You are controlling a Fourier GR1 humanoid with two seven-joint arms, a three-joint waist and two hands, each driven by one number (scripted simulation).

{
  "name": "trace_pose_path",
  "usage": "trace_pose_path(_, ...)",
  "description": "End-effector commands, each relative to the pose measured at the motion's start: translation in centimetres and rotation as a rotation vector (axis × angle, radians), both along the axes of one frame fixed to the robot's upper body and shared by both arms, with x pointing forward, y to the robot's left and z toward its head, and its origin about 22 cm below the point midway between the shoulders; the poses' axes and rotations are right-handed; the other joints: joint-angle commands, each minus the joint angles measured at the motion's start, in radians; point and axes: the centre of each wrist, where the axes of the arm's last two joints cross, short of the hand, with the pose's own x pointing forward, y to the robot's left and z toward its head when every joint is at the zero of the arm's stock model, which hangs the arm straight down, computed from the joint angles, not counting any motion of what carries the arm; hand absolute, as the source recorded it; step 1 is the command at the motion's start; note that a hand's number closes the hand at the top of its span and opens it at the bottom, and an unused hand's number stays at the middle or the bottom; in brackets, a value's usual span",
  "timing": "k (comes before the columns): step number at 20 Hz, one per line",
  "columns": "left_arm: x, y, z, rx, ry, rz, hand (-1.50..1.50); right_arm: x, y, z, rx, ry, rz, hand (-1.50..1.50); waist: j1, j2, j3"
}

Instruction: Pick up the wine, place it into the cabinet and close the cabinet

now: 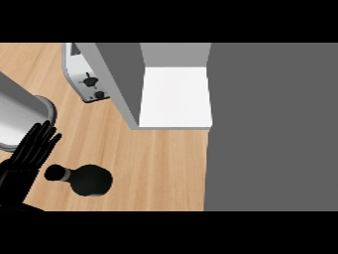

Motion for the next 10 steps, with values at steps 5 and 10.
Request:
trace_pose_path(5,0.9,0.5,-4.8,0.011,0.011,-0.007,-1.5,-1.5,0.4,0.7,-0.003,-0.024,-0.02,-1.5,-0.005,0.0,0.0)
trace_pose_path(10,-0.5,1.7,-4.7,0.016,0.038,-0.048,-1.5,0.6,0.8,0.9,-0.008,-0.001,0.001,-1.5,0.002,0.0,0.0)
